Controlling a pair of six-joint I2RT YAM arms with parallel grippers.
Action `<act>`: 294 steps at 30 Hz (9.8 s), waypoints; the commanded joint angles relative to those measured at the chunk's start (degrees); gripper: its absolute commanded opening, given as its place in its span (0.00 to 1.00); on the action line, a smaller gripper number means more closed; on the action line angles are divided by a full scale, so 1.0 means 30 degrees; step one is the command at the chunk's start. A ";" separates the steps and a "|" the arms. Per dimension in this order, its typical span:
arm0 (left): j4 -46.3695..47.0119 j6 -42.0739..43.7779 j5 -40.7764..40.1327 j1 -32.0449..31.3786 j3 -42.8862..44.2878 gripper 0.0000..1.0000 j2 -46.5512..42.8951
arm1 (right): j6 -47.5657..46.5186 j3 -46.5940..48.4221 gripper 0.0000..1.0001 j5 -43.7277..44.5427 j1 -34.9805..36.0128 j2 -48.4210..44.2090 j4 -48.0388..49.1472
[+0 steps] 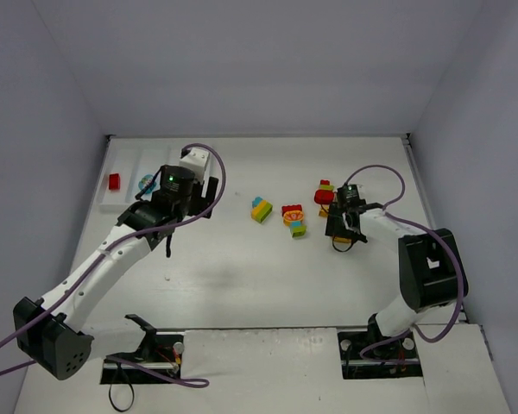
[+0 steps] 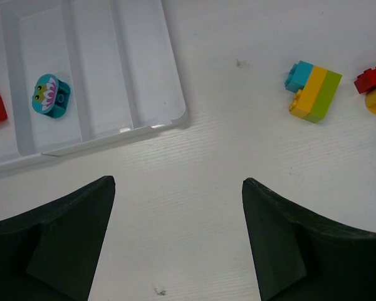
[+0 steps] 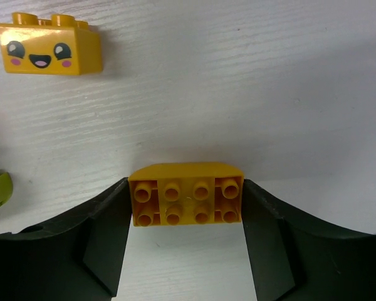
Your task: Sort the legos into containers by color
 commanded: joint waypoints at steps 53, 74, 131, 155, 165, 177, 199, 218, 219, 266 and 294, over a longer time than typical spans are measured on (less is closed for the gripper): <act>-0.1389 -0.7730 1.3221 -0.5543 0.6425 0.37 0.6444 | -0.8246 -0.3400 0.03 -0.3961 1.2023 -1.3657 0.9067; -0.3060 -0.2435 0.6193 0.1218 0.6248 0.00 0.6088 | -0.6400 -0.3488 1.00 0.1016 1.2023 -1.2163 0.8424; 0.0510 -0.4127 0.6863 0.6879 0.3558 0.92 0.1178 | 0.1420 0.2074 0.70 0.4212 0.2971 0.0074 0.4818; 0.1365 -0.4390 0.8884 0.6732 0.1620 0.92 0.0585 | 0.2126 0.3547 0.32 0.4302 0.2238 0.4509 0.6253; 0.1396 -0.5444 1.2866 0.6470 0.2029 0.92 0.1025 | -0.2439 0.0564 0.00 0.3890 0.4313 -0.1168 0.7949; -0.2412 -0.5942 1.5036 0.1345 0.5222 0.92 0.1668 | -1.0498 -0.5009 0.00 -0.3248 1.1461 -1.2948 1.1643; -0.1537 -0.7669 1.4774 -0.4312 0.5283 0.73 0.3954 | -1.3051 -0.5567 0.06 -0.6305 1.2902 -1.3569 1.3784; 0.0044 -0.8081 1.6000 -0.4723 0.4198 0.47 0.5565 | -1.2992 -0.5802 0.07 -0.6275 1.2902 -1.4389 1.3960; 0.0192 -0.8140 1.6178 -0.4723 0.4169 0.43 0.5595 | -1.2963 -0.5831 0.07 -0.6275 1.2902 -1.4360 1.4047; -0.0365 -0.1520 0.2294 0.8665 1.5651 0.03 1.8161 | -0.3881 -0.4073 1.00 0.0815 0.9094 -0.9820 1.0503; 0.0429 -0.2717 0.4547 0.8491 1.5251 0.76 1.5307 | -0.1745 -0.2200 0.92 0.2811 0.4008 -0.6396 0.9126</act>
